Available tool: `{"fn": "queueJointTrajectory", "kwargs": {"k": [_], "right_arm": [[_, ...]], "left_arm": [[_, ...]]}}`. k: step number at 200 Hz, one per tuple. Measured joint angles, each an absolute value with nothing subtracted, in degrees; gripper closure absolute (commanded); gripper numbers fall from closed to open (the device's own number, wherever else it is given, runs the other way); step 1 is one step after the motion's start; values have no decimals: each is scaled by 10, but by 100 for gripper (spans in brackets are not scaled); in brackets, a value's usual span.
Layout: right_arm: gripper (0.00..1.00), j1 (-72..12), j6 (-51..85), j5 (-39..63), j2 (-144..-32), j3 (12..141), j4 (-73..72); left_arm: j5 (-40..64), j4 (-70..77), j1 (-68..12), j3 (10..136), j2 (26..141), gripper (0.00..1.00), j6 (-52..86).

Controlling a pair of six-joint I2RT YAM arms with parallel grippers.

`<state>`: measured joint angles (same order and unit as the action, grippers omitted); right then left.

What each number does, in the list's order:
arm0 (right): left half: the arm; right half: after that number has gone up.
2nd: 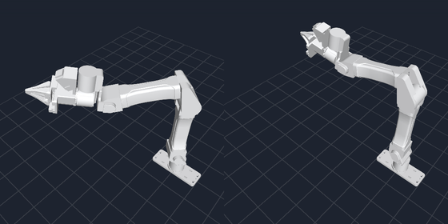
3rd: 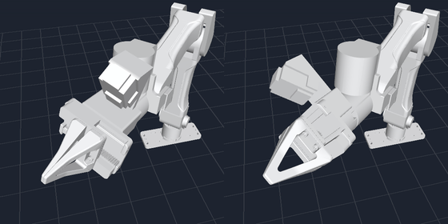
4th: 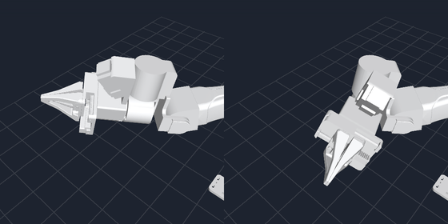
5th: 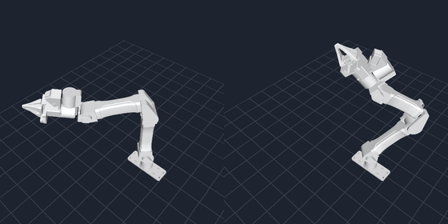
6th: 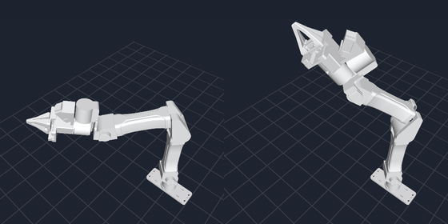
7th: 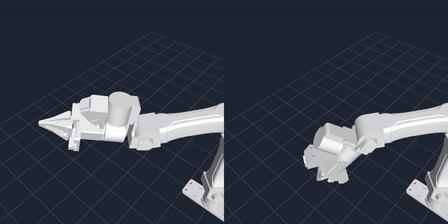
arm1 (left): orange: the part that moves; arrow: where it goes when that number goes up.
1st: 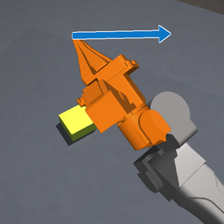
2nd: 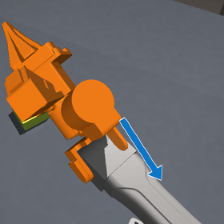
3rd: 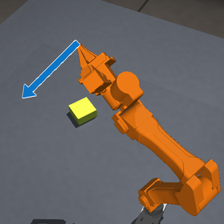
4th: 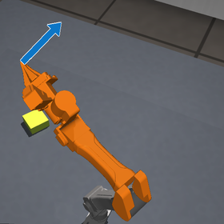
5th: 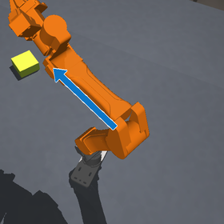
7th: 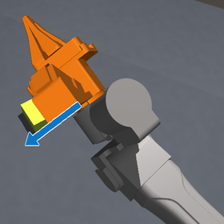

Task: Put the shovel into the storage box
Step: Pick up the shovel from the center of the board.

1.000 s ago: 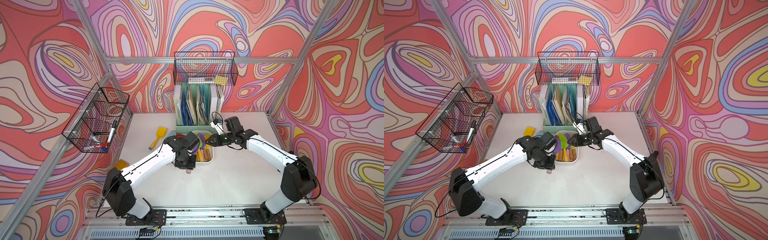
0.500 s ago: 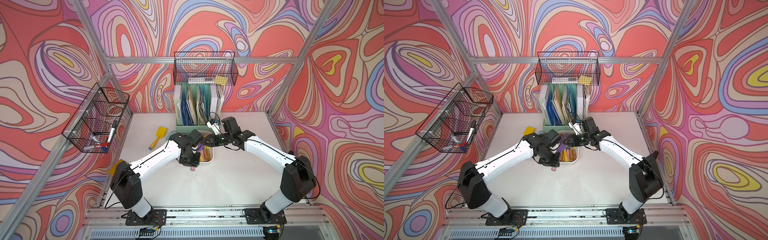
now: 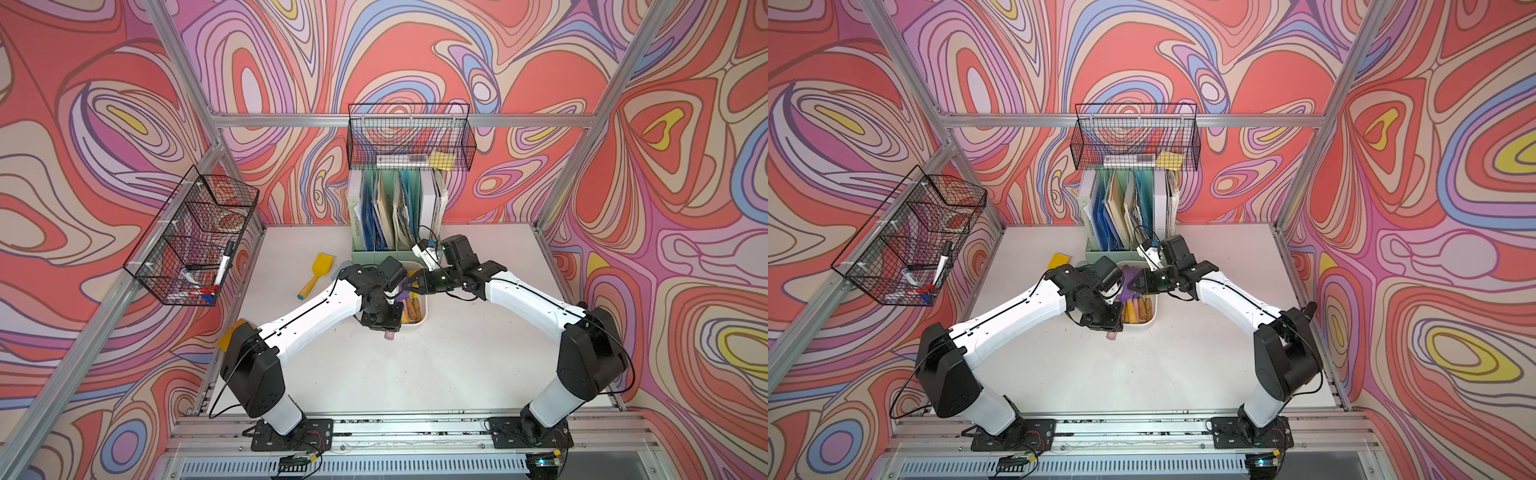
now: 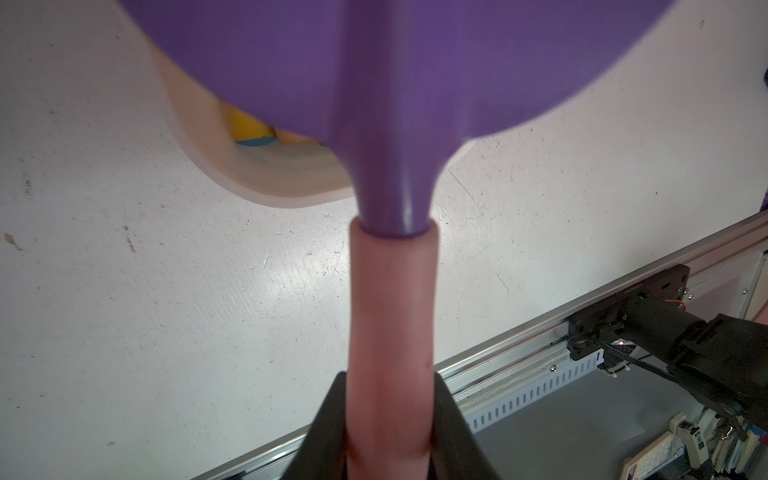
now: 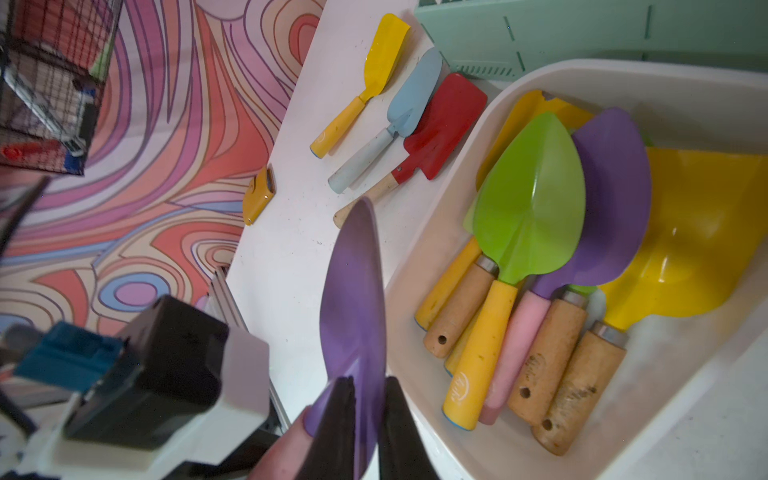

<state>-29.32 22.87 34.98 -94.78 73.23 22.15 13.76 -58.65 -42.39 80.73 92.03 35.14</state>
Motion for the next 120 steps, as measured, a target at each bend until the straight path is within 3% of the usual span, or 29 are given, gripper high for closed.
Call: {"fn": "queueJointTrajectory", "kwargs": {"k": [14,26,38,59,79,102,120], "right_arm": [[100,-293,245,352,-948,733,217],[100,-293,250,353,-948,736,214],[100,-293,252,353,-948,736,214],[100,-294,248,351,-948,736,211],[100,-295,240,349,-951,736,212],[100,-296,235,347,-955,736,212],[100,-296,233,345,-959,737,213]], "left_arm": [[137,-583,-424,807,921,99,356],[137,-582,-424,807,921,91,358],[137,-579,-424,807,921,75,359],[140,-576,-424,807,921,38,357],[145,-569,-424,807,919,16,356],[148,-564,-424,807,917,2,354],[148,-562,-424,807,909,1,354]]}}
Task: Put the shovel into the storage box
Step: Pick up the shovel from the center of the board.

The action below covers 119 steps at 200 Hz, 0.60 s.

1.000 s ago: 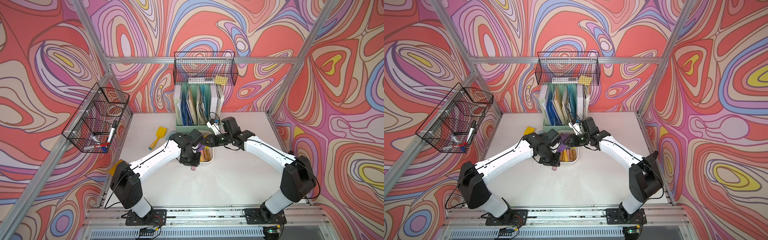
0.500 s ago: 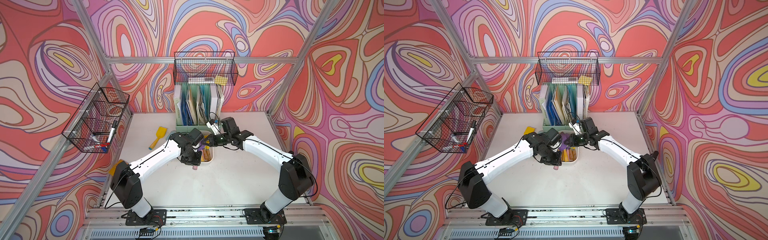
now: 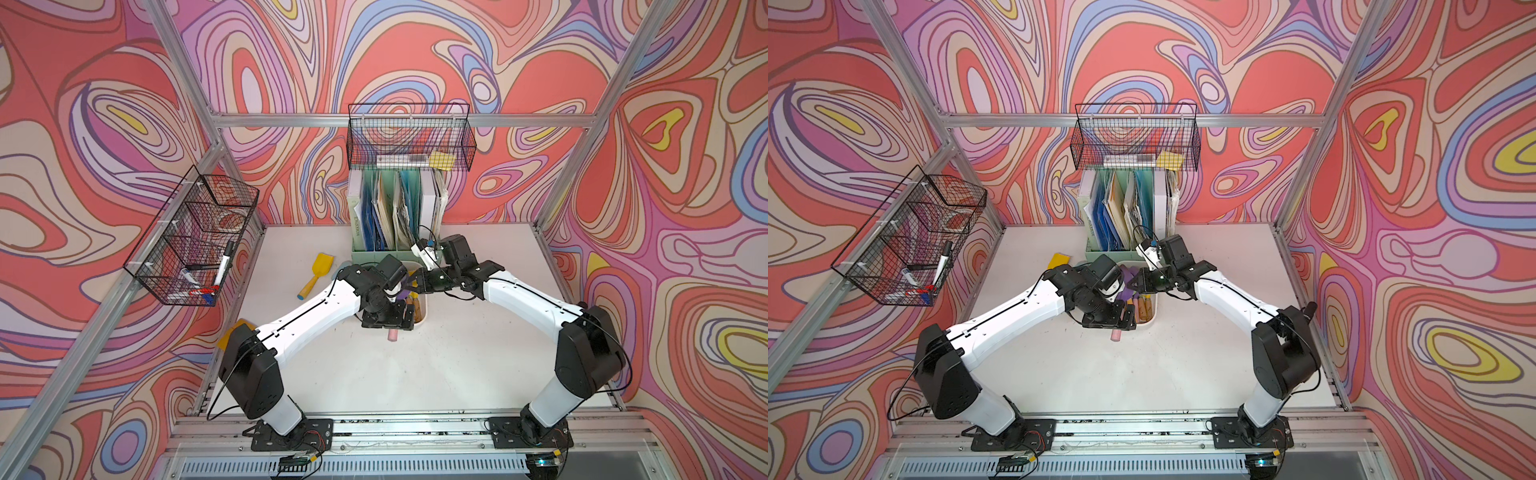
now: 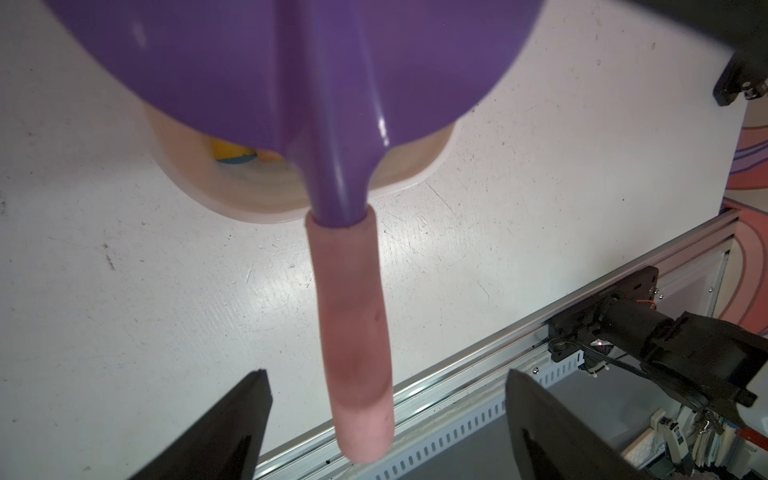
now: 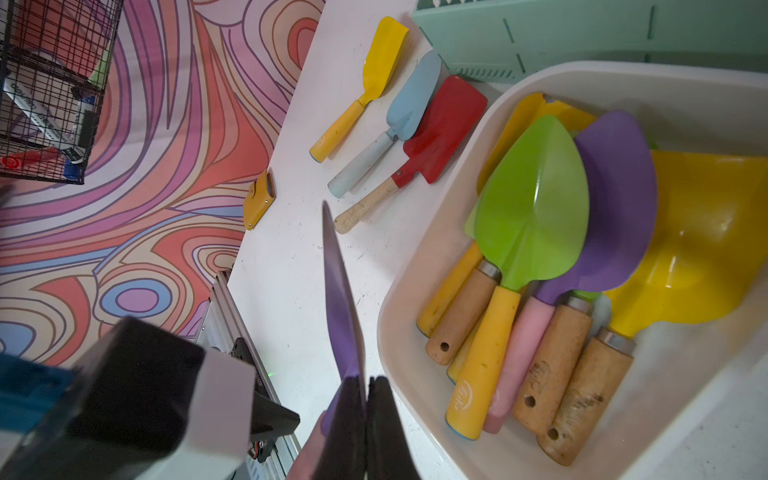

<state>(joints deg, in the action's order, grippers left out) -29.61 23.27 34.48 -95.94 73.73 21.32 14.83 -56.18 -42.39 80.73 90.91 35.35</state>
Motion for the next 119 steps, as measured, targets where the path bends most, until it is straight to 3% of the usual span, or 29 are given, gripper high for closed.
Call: {"fn": "queueJointTrajectory", "kwargs": {"k": [50,119], "right_arm": [[100,-285,201,341,-992,776,240],[100,-204,127,348,-1071,857,304]], "left_arm": [[148,-547,-424,799,866,1,343],[136,-515,-424,773,797,1,329]]}}
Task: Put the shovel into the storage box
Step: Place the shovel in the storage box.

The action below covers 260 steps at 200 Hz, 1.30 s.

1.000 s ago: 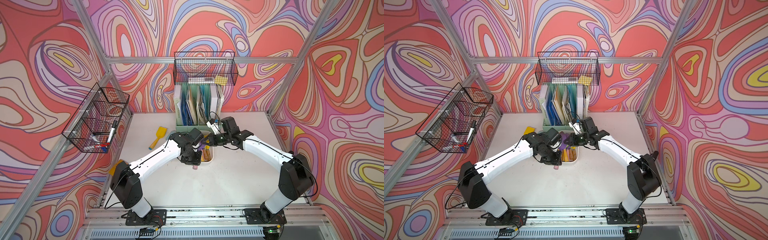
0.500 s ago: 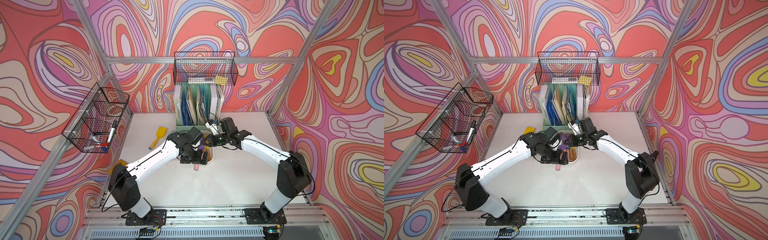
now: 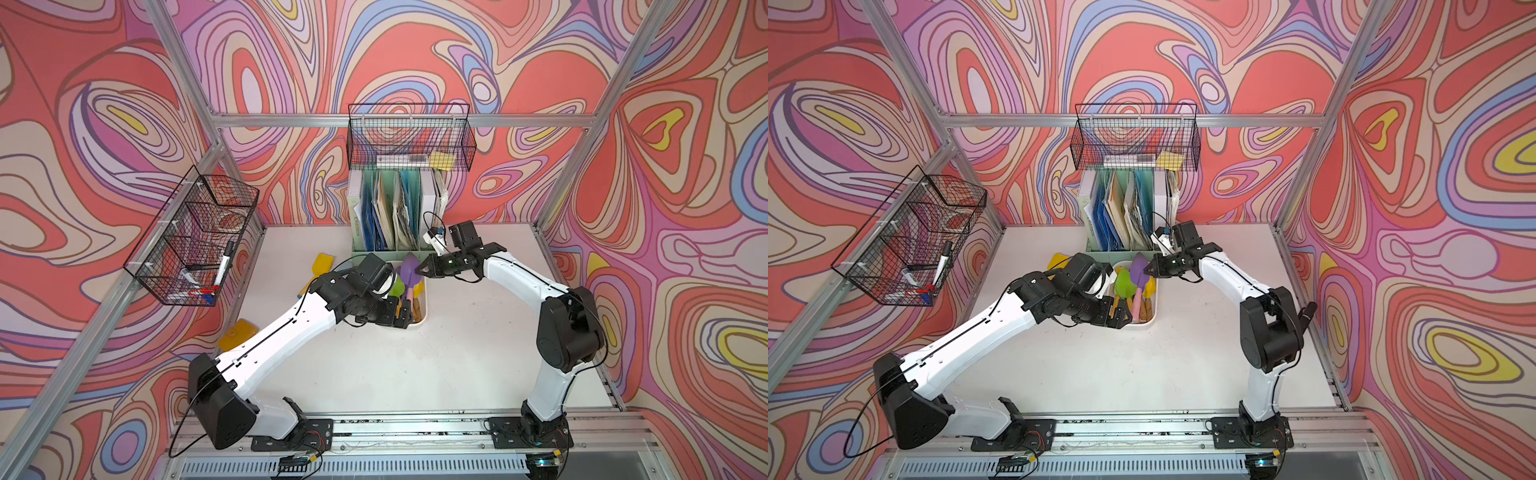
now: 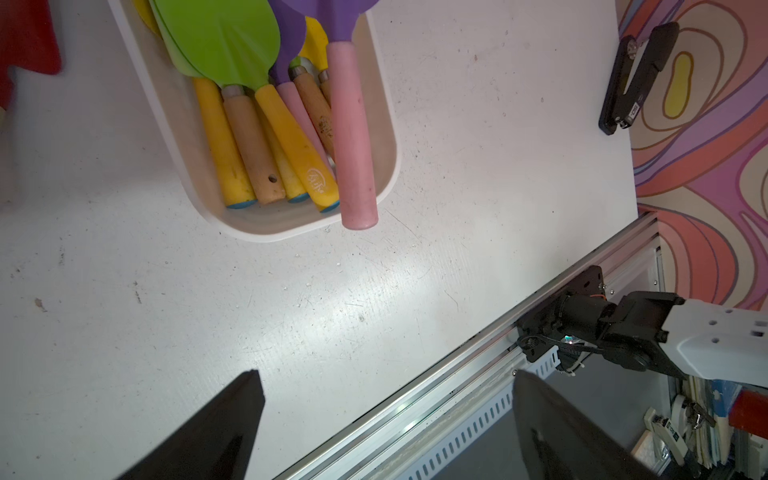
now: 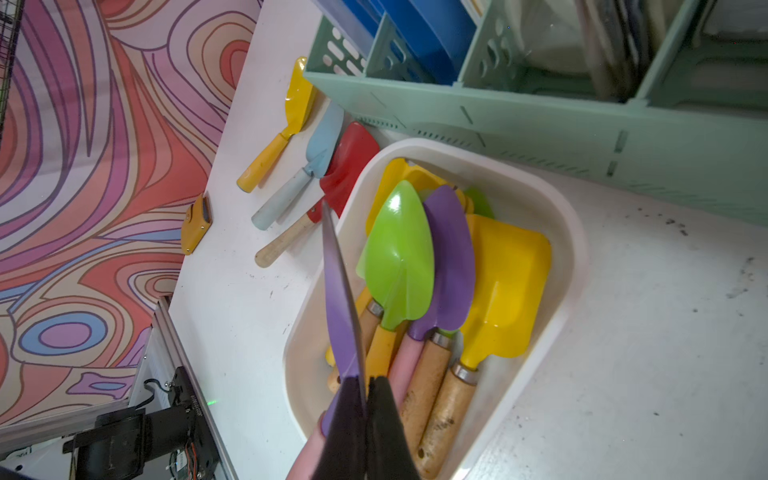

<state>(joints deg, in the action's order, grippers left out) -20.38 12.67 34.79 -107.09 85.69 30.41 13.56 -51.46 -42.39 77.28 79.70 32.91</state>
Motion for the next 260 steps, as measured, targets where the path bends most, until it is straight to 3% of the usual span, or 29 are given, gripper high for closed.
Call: {"fn": "queueJointTrajectory", "kwargs": {"k": [260], "right_arm": [[100,-184,84,366,-1209,932,342]], "left_arm": [[126,-497,-419,747,784,1,317]]}}
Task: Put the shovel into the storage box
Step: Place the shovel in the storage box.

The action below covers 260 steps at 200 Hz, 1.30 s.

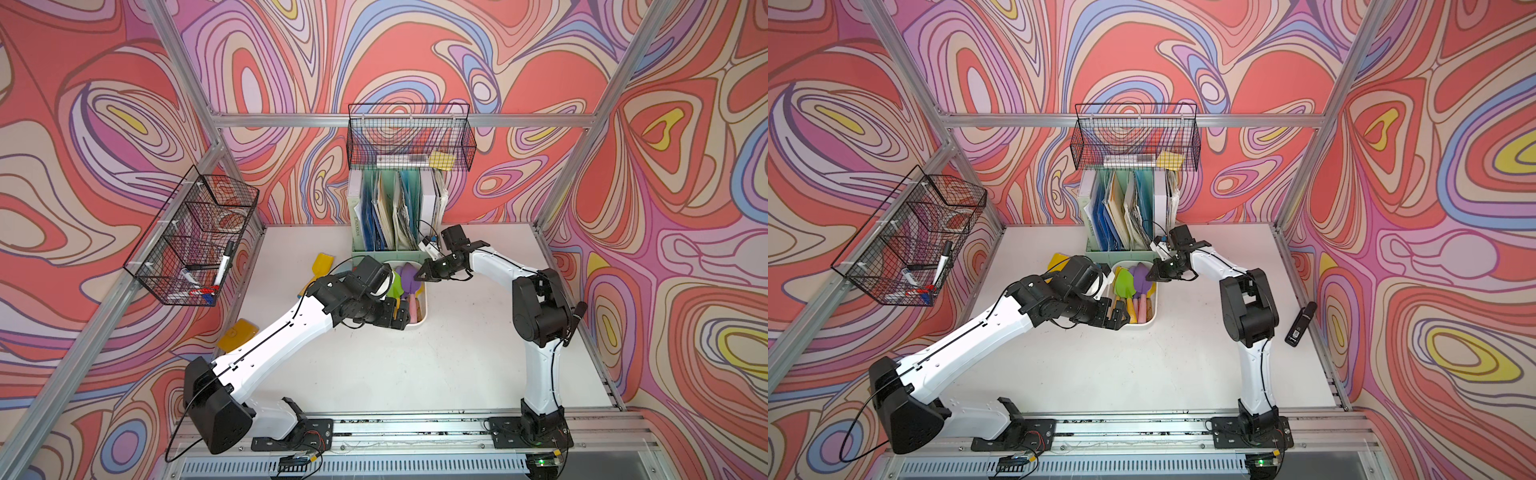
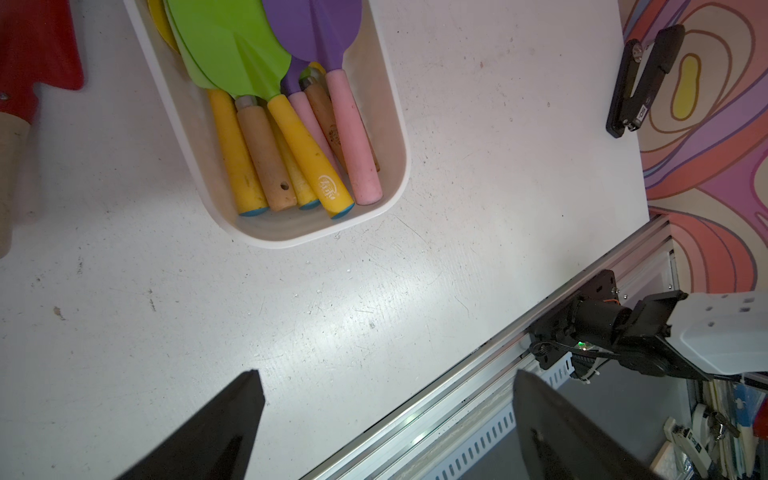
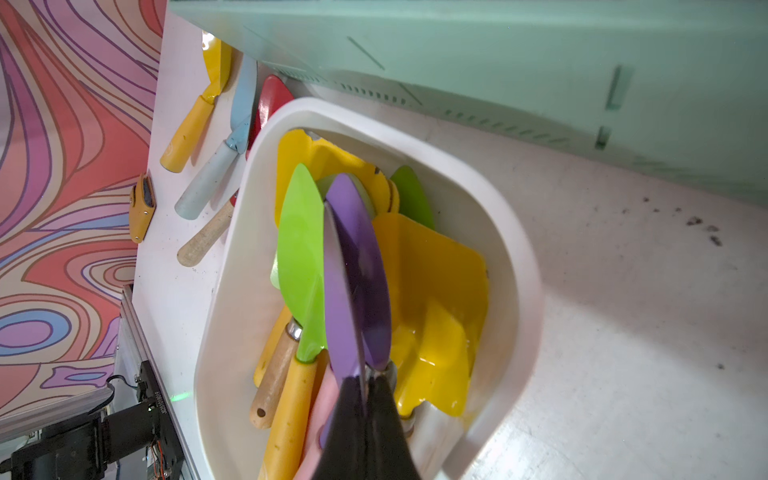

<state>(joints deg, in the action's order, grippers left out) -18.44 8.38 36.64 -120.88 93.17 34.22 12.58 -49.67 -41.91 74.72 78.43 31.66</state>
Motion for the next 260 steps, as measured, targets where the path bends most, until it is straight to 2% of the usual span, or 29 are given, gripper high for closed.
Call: {"fn": "queueJointTrajectory", "kwargs": {"k": [38,67,96,207,260], "right_arm": [[100,-184,84,359,-1209,932,343],[82,-184,87,347,-1209,932,346],[76,-184,86,337,-1209,932,347],[73,-185,84,326,-1200,932,355],[73,-184,79,296,-1143,930,385]], "left_arm": [[129,-497,-419,745,784,1,317],[131,-496,-419,745,784,1,317],[133,-496,-419,745,784,1,317],[121,-500,-413,745,785,1,325],[100,-515,-310,733,794,1,345]]}}
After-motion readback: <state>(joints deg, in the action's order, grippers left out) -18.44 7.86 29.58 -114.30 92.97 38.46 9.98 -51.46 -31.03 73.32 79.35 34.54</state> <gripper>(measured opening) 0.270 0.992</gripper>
